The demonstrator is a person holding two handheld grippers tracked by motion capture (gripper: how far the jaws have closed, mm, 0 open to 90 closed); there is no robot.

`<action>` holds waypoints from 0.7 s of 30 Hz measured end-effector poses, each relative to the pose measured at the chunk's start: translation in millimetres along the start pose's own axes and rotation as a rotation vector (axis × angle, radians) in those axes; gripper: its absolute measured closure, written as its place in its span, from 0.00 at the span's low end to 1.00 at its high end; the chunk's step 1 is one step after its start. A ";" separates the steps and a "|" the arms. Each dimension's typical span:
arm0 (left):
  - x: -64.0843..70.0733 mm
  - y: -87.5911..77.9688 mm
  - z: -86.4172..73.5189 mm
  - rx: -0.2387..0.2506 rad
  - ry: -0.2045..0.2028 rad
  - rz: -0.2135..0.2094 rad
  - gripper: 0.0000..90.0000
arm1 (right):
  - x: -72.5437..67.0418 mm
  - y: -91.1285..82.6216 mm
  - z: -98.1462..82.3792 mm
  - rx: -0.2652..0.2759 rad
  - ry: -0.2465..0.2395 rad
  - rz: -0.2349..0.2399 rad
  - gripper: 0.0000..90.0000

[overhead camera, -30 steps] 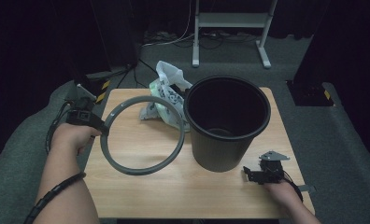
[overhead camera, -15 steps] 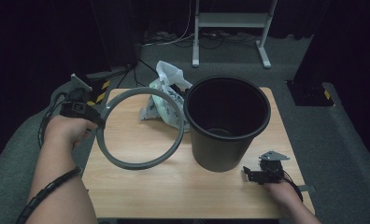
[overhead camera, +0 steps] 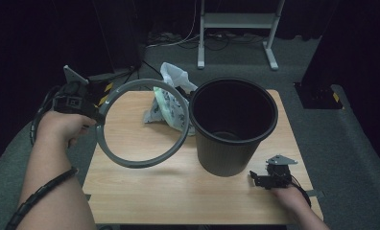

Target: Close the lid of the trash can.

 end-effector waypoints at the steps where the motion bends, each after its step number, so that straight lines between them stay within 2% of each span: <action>1: 2.7 -3.8 0.8 0.008 0.003 0.002 0.88 | 0.4 0.2 0.0 0.001 -0.005 -0.002 0.12; 5: 9.6 -8.7 2.7 0.014 0.010 -0.007 0.88 | 0.0 0.0 0.1 0.000 0.000 0.000 0.12; 12: 23.4 -8.7 8.2 0.010 0.031 -0.007 0.88 | -0.1 0.0 0.1 0.000 0.000 0.000 0.12; 15: 30.5 -6.9 11.7 0.015 0.034 -0.022 0.88 | -0.1 0.0 0.0 0.000 0.000 -0.001 0.12; 20: 40.7 -5.8 17.4 0.011 0.043 -0.013 0.88 | -0.1 0.2 0.3 -0.002 -0.002 0.004 0.11; 21: 44.8 -5.8 19.5 0.013 0.048 -0.027 0.88 | -0.3 0.2 0.4 -0.002 -0.001 0.004 0.11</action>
Point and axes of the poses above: each handheld gripper's, and its own axes: y roughly forward along the jaws, z roughly out of its top, x roughly to its right, the point moved 5 cm from there along y, roughly forward along the jaws, and after that the axes turned 14 degrees about -x, right-handed, at the moved point
